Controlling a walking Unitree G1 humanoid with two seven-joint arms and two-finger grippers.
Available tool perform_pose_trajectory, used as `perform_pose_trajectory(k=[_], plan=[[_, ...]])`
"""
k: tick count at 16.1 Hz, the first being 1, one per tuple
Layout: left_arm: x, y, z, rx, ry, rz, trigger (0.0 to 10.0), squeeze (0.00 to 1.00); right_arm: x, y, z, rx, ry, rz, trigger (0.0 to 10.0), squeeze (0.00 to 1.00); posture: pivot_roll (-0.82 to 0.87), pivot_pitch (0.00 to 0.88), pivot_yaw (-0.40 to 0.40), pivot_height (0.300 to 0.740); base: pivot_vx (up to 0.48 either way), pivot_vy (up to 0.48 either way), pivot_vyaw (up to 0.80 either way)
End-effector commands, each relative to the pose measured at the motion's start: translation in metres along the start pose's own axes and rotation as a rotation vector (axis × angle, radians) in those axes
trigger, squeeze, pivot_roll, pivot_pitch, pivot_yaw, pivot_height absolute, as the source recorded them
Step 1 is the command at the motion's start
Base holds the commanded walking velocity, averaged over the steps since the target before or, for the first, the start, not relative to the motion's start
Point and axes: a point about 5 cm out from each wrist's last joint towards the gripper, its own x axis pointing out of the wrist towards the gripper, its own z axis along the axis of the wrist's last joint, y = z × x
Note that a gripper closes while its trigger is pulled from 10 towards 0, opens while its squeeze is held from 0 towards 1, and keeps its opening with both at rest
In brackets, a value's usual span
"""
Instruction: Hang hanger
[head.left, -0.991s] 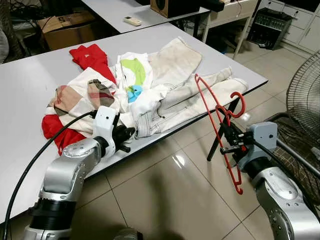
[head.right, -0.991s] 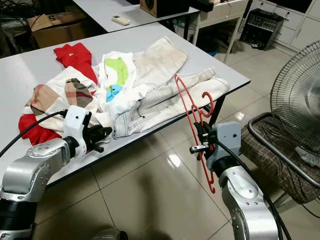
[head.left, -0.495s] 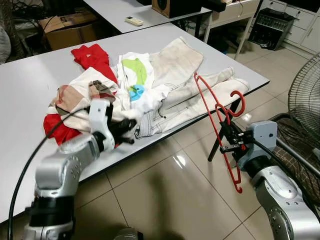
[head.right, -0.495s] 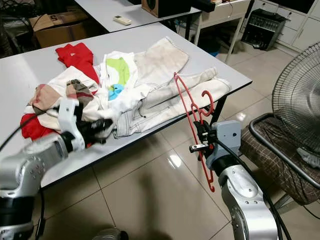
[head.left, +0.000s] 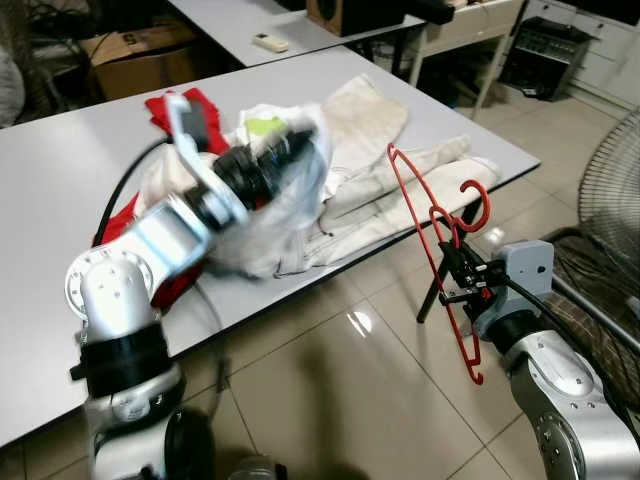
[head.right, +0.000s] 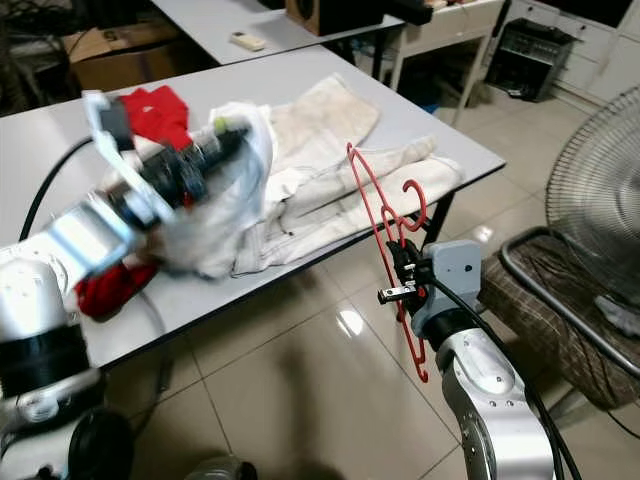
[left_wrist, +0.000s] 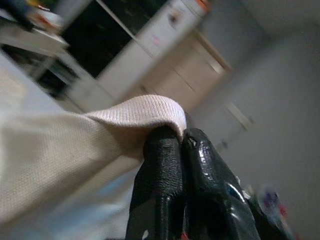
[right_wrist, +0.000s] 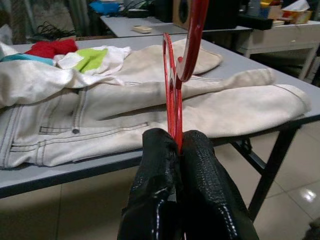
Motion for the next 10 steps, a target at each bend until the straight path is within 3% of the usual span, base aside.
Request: perform_pose_trajectory(k=[1, 2, 3, 4, 5, 6, 7, 10], plan=[[-0.008, 0.019, -0.002, -0.034, -0.009, 0.121, 0.0, 0.00, -0.001, 0.000, 0.002, -0.002, -0.009, -0.005, 10.0, 0.00, 0.08, 0.033, 0.037, 0.740, 0.000, 0.000, 0.00], [-0.013, 0.030, -0.005, -0.035, 0.009, 0.212, 0.0, 0.00, -0.001, 0.000, 0.002, -0.002, -0.009, -0.004, 10.0, 0.00, 0.08, 0.034, 0.040, 0.740, 0.000, 0.000, 0.00], [-0.025, 0.052, -0.013, -0.021, 0.067, 0.384, 0.0, 0.00, -0.001, 0.001, 0.002, -0.003, -0.010, -0.004, 10.0, 0.00, 0.08, 0.036, 0.042, 0.740, 0.000, 0.000, 0.00], [-0.042, 0.080, -0.021, 0.024, 0.125, 0.619, 10.0, 0.00, -0.001, 0.001, 0.002, -0.002, -0.010, -0.006, 10.0, 0.00, 0.07, 0.037, 0.045, 0.740, 0.000, 0.000, 0.00], [-0.052, 0.093, -0.020, 0.065, 0.126, 0.731, 10.0, 0.00, -0.001, 0.001, 0.002, -0.003, -0.009, -0.006, 10.0, 0.00, 0.07, 0.038, 0.045, 0.740, 0.000, 0.000, 0.00], [-0.055, 0.096, -0.019, 0.078, 0.123, 0.763, 10.0, 0.00, -0.002, 0.001, 0.002, -0.004, -0.009, -0.007, 10.0, 0.00, 0.07, 0.038, 0.045, 0.740, 0.000, 0.000, 0.00], [-0.060, 0.094, -0.015, 0.136, 0.146, 0.746, 10.0, 1.00, -0.003, 0.000, 0.001, -0.006, -0.005, -0.009, 10.0, 0.00, 0.07, 0.038, 0.046, 0.740, 0.000, 0.000, 0.00], [-0.066, 0.084, -0.008, 0.180, 0.194, 0.654, 10.0, 1.00, -0.004, 0.000, 0.000, -0.006, 0.000, -0.009, 10.0, 0.00, 0.08, 0.040, 0.044, 0.740, 0.000, 0.000, 0.00]])
